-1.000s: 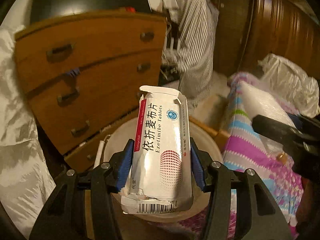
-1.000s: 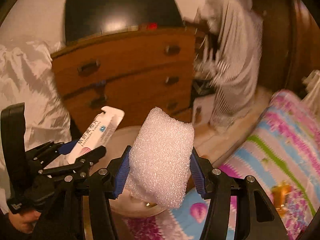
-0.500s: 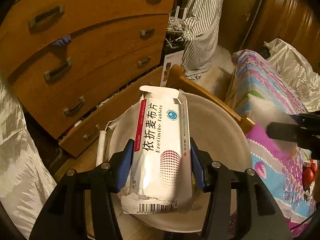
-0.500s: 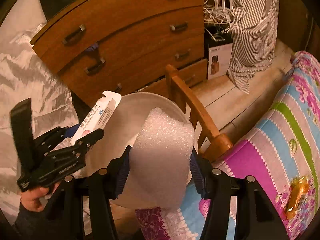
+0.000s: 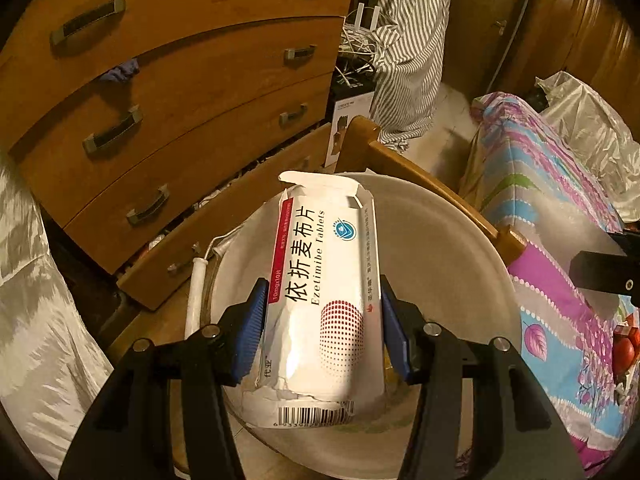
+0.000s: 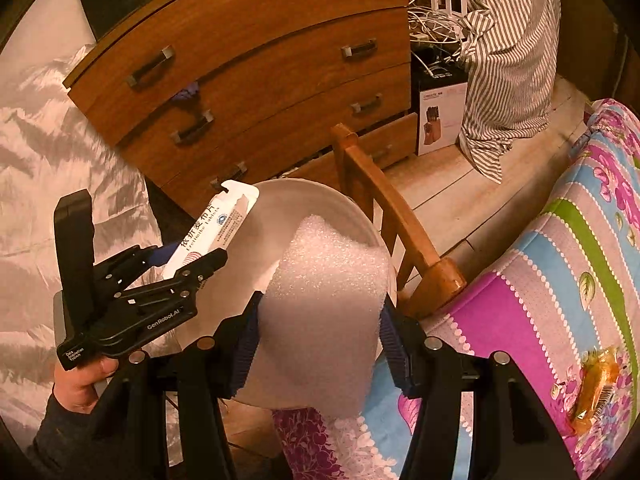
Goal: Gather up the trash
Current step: 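Open both tools to drop the medicine box and foam into the bucket, then grasp the silver wrapper with left tool while right tool grasps the knit ball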
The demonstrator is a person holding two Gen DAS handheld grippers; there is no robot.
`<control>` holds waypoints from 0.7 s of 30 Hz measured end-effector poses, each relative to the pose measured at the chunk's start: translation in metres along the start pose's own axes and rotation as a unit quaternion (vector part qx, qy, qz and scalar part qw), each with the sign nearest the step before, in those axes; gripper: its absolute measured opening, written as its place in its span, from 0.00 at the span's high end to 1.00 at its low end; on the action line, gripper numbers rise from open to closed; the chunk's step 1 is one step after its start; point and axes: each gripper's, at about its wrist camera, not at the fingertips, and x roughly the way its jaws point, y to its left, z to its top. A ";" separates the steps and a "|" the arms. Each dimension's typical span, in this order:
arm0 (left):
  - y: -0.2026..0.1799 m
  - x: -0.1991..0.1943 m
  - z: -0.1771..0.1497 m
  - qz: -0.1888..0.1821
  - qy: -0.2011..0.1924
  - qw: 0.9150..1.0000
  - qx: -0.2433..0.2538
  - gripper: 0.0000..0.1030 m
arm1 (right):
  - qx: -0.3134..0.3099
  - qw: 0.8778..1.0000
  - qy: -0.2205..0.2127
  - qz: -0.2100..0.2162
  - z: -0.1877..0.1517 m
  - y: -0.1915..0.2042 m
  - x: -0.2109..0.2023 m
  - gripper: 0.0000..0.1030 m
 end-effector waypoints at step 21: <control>0.012 -0.012 0.004 0.029 -0.022 0.999 -0.005 0.27 | 0.018 0.999 -0.026 0.022 -0.004 -0.002 -0.018 0.21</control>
